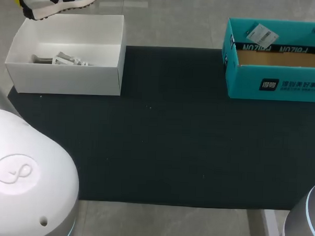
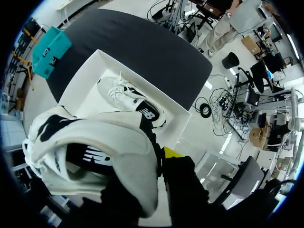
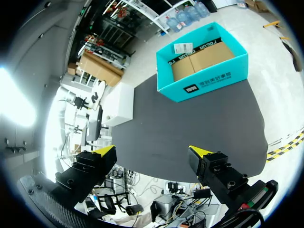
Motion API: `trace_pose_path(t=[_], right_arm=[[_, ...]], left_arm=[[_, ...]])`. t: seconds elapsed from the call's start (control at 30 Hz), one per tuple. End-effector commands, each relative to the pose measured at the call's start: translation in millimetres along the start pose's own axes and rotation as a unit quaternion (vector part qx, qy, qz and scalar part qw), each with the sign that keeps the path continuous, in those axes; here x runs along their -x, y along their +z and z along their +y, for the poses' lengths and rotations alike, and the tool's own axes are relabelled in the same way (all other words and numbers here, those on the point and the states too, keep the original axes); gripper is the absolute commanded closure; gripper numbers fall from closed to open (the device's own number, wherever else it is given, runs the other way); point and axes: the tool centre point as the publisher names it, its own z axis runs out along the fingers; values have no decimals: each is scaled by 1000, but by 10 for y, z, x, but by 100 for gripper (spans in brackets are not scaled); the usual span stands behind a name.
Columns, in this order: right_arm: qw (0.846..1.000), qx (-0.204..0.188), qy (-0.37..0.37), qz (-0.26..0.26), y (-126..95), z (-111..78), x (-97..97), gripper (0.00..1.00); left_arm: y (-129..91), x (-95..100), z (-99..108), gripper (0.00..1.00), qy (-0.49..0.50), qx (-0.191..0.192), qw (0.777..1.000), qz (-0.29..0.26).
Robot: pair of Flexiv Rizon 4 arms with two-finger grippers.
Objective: Take the shoe out of the shoebox, open the shoe tongue, remove and reinsert the insole, then place the shoe into the shoebox
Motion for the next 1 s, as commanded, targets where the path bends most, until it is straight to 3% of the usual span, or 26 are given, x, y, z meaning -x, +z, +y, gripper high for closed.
trace_pose_path(t=[0.03, 0.07, 0.27, 0.53, 0.6, 0.67, 1.0], right_arm=[[1000, 0, 1, -1, 6, 2, -3, 0], [1000, 0, 1, -1, 6, 2, -3, 0], [1000, 0, 1, -1, 6, 2, -3, 0], [1000, 0, 1, -1, 6, 2, -3, 0], [1000, 0, 1, -1, 6, 2, -3, 0], [1000, 0, 1, -1, 6, 2, -3, 0], [1000, 0, 1, -1, 6, 2, -3, 0]], left_arm=[[-70, 2, 105, 100, 227, -92, 969, 28], [-6, 1, 149, 100, 228, -86, 970, -7], [193, 19, 396, 100, 304, 18, 952, -43], [250, 190, 581, 100, 395, 102, 913, -11], [264, 231, 602, 100, 414, 109, 904, -1], [285, 260, 604, 100, 419, 69, 905, -18], [285, 260, 604, 100, 419, 69, 905, -18]])
